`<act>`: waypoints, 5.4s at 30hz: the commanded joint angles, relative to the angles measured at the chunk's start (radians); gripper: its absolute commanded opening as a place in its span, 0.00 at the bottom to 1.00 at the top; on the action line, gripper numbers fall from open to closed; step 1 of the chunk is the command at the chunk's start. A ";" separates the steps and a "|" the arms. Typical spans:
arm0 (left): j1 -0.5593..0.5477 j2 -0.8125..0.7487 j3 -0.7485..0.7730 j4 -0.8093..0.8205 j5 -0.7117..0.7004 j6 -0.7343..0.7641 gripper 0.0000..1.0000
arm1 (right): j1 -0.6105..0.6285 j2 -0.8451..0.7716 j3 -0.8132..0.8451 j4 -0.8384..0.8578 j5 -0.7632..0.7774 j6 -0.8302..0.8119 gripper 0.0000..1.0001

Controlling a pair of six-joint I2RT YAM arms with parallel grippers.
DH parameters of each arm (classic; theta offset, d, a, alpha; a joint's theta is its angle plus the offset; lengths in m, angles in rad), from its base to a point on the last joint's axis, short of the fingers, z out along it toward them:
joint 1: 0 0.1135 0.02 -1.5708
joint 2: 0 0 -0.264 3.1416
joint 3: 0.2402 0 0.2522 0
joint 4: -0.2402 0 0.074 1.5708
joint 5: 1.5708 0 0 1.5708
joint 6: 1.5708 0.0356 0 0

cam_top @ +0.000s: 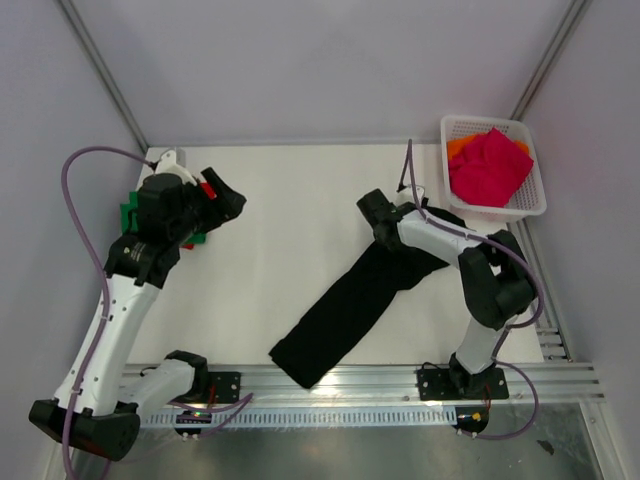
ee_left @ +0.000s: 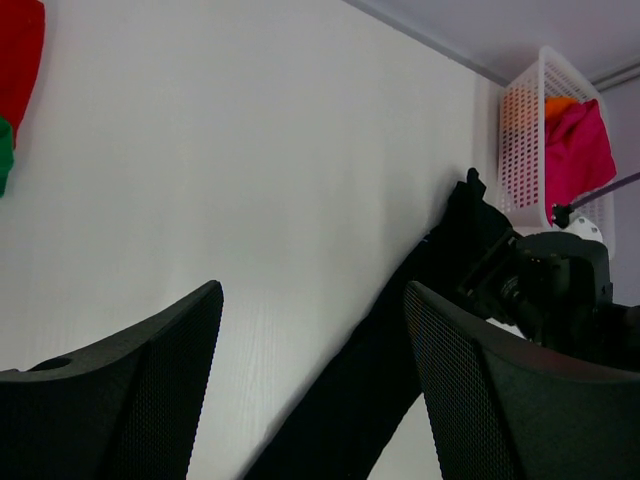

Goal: Fold and stack the t-shirts
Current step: Rotate the tshirt 90 degrees

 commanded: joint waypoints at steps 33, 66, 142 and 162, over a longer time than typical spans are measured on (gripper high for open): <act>-0.003 -0.080 0.040 -0.057 -0.111 0.035 0.76 | -0.342 0.278 0.283 0.011 -0.426 -0.111 0.51; -0.001 -0.163 0.105 -0.204 -0.212 0.061 0.77 | -0.112 0.625 0.943 0.030 -1.133 -0.407 0.50; -0.001 -0.170 0.025 -0.165 -0.252 0.055 0.79 | 0.075 0.578 0.770 0.014 -1.044 -0.314 0.50; -0.001 -0.140 -0.047 -0.106 -0.193 0.030 0.80 | -0.007 0.091 0.423 0.212 -0.681 -0.226 0.51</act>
